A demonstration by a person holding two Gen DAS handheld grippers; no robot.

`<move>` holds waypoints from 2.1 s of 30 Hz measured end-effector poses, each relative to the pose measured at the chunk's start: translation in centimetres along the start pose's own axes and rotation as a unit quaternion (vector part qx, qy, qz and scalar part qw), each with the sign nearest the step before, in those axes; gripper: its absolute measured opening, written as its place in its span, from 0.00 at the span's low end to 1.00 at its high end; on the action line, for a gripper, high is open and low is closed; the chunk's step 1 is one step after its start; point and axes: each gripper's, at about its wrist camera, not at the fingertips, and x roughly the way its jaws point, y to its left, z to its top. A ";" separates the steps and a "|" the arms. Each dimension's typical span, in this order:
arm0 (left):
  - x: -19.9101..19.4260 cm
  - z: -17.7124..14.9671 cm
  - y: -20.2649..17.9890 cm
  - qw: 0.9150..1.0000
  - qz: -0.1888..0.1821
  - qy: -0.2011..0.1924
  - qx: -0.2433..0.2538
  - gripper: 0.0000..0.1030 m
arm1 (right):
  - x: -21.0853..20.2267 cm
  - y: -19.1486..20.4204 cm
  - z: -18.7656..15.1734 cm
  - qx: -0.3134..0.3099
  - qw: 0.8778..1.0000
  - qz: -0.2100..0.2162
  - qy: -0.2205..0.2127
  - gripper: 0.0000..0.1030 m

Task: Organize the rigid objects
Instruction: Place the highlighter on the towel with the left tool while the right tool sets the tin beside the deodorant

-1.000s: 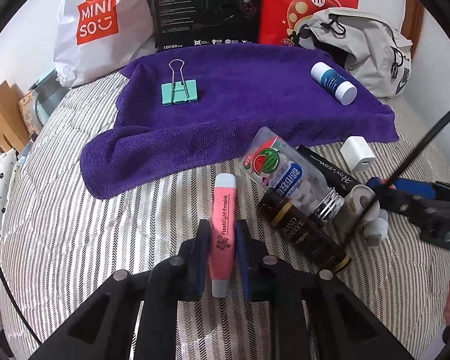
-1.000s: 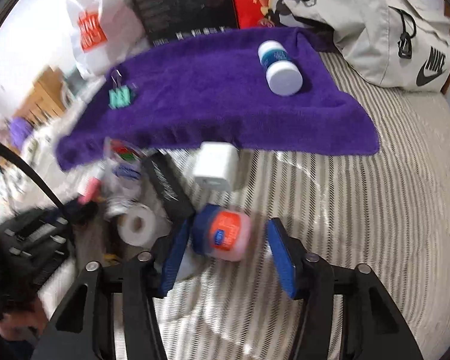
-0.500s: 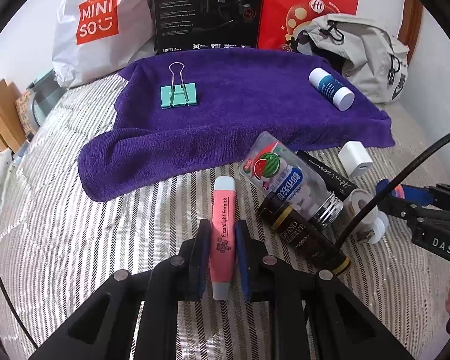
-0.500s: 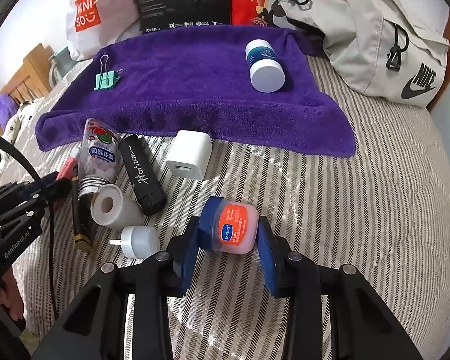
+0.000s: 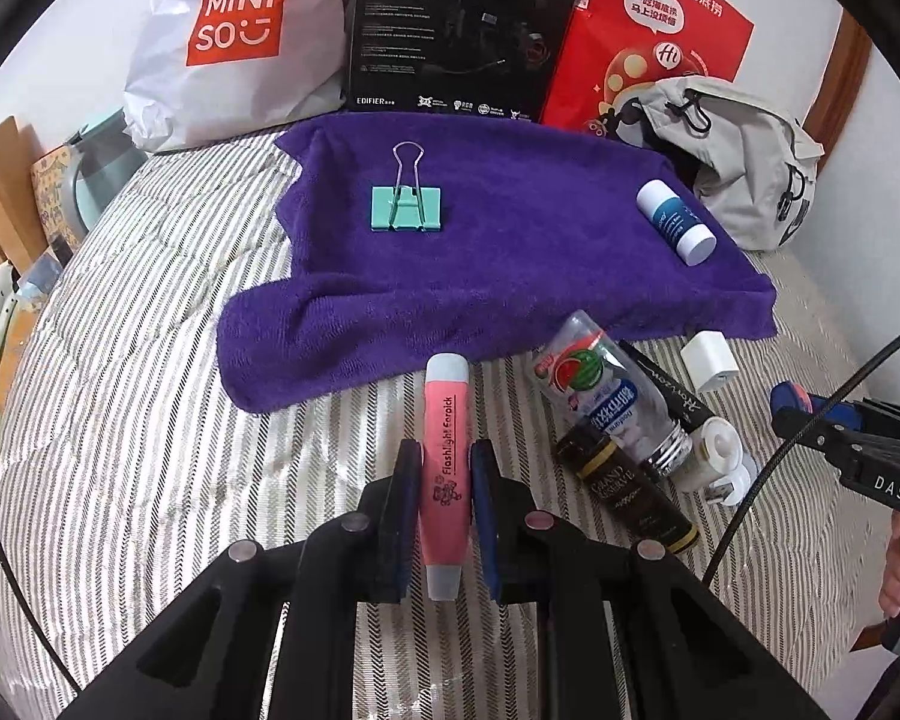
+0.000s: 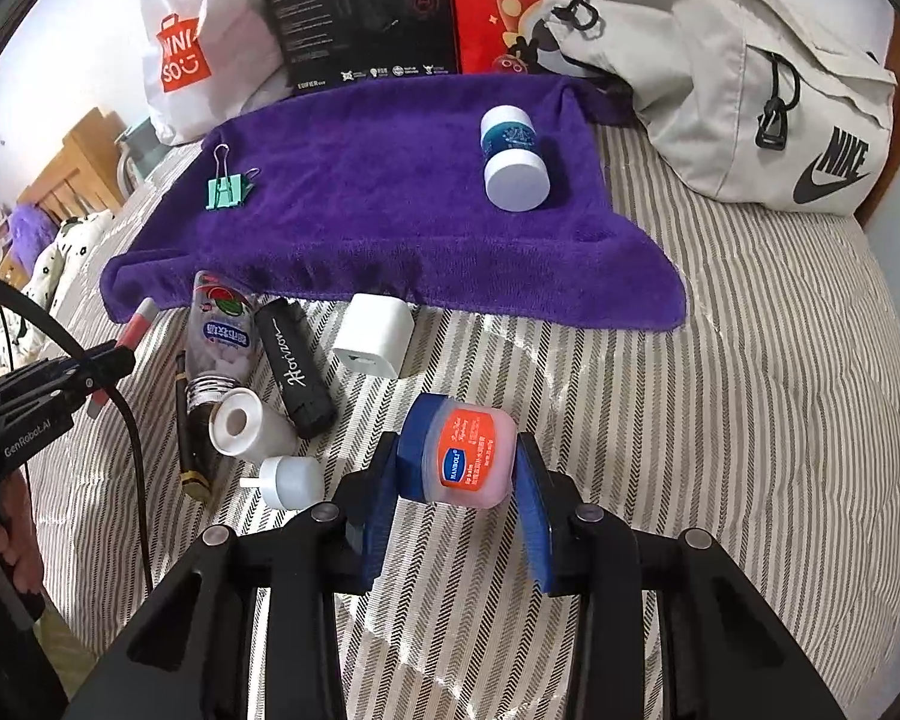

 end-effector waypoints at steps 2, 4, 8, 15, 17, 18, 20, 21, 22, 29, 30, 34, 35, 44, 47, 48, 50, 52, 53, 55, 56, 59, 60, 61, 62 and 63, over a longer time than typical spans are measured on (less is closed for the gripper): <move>-0.2 0.2 0.0 1.000 0.000 -0.001 0.000 0.16 | 0.0 0.1 0.1 -0.004 1.000 0.002 0.002 0.36; -0.4 0.4 -0.1 1.000 -0.002 -0.001 0.000 0.16 | 0.0 0.2 0.2 -0.004 1.000 0.007 0.002 0.36; -0.8 0.8 -0.2 1.000 0.003 -0.005 0.003 0.16 | -0.2 0.2 0.6 -0.004 1.000 0.014 -0.002 0.36; -1.6 1.7 -0.3 1.000 -0.002 -0.011 0.005 0.16 | -0.6 0.5 1.7 -0.008 1.000 0.020 -0.005 0.36; -1.7 2.0 -0.3 1.000 -0.002 -0.013 0.004 0.16 | -0.7 0.6 2.0 -0.009 1.000 0.021 -0.006 0.36; -1.7 2.2 -0.2 1.000 -0.001 -0.014 0.004 0.16 | -0.8 0.5 2.2 -0.007 1.000 0.023 -0.009 0.36; -1.8 2.8 -0.1 1.000 0.000 -0.017 0.001 0.16 | -0.9 0.5 2.7 -0.007 1.000 0.029 -0.008 0.36; -1.8 3.0 0.0 1.000 0.000 -0.017 0.000 0.16 | -0.9 0.6 2.9 -0.008 1.000 0.029 -0.009 0.36; -1.8 3.3 0.1 1.000 0.001 -0.018 0.000 0.16 | -1.0 0.6 3.1 -0.009 1.000 0.028 -0.010 0.36; -1.3 5.3 0.6 1.000 0.009 -0.022 -0.004 0.16 | -0.7 -0.1 5.2 0.001 0.999 0.039 -0.014 0.36; -1.1 5.6 0.7 1.000 0.009 -0.022 -0.005 0.16 | -0.6 -0.2 5.6 0.002 0.999 0.039 -0.014 0.36; -0.4 6.7 1.0 1.000 0.013 -0.021 -0.007 0.16 | 0.2 -0.8 7.2 0.008 0.999 0.039 -0.012 0.36; -0.3 6.9 1.2 1.000 0.013 -0.020 -0.008 0.16 | 0.4 -1.0 7.7 0.010 0.999 0.040 -0.012 0.36; 1.7 8.7 2.3 1.000 0.017 -0.010 -0.018 0.16 | 4.0 -2.0 10.8 0.010 0.999 0.036 0.013 0.36; 2.4 9.0 2.6 1.000 0.020 -0.005 -0.021 0.16 | 5.3 -2.1 10.9 0.004 0.999 0.025 0.028 0.36; 2.6 9.1 2.7 1.000 0.019 -0.004 -0.022 0.16 | 5.6 -2.1 10.9 0.005 0.999 0.025 0.032 0.36; 3.0 9.2 2.9 0.999 0.021 -0.001 -0.024 0.16 | 6.2 -2.2 10.9 0.003 0.999 0.022 0.038 0.36; 3.4 9.4 3.1 0.999 0.023 0.003 -0.026 0.16 | 6.6 -2.2 10.8 0.002 0.999 0.018 0.042 0.36; 3.7 9.5 3.2 0.999 0.025 0.005 -0.027 0.16 | 6.8 -2.2 10.8 0.001 0.999 0.017 0.045 0.36; 4.2 9.6 3.4 0.999 0.028 0.012 -0.028 0.16 | 7.1 -2.2 10.8 -0.001 0.999 0.014 0.046 0.36; 4.3 9.7 3.5 0.999 0.029 0.014 -0.028 0.16 | 7.1 -2.1 10.8 -0.004 0.999 0.013 0.044 0.36; 4.9 9.9 3.5 0.999 0.035 0.018 -0.025 0.16 | 7.1 -2.2 10.9 -0.006 0.999 0.015 0.043 0.36; 5.1 9.9 3.5 0.999 0.039 0.019 -0.025 0.16 | 7.0 -2.2 10.8 -0.009 0.999 0.015 0.042 0.36; 5.2 10.0 3.4 0.999 0.041 0.020 -0.024 0.16 | 7.0 -2.2 10.8 -0.011 0.999 0.015 0.042 0.36; 5.5 10.1 3.3 0.999 0.044 0.022 -0.023 0.16 | 7.0 -2.2 10.8 -0.012 0.999 0.016 0.042 0.36; 5.7 10.1 3.2 0.998 0.046 0.023 -0.022 0.16 | 7.0 -2.2 10.8 -0.014 0.999 0.017 0.042 0.36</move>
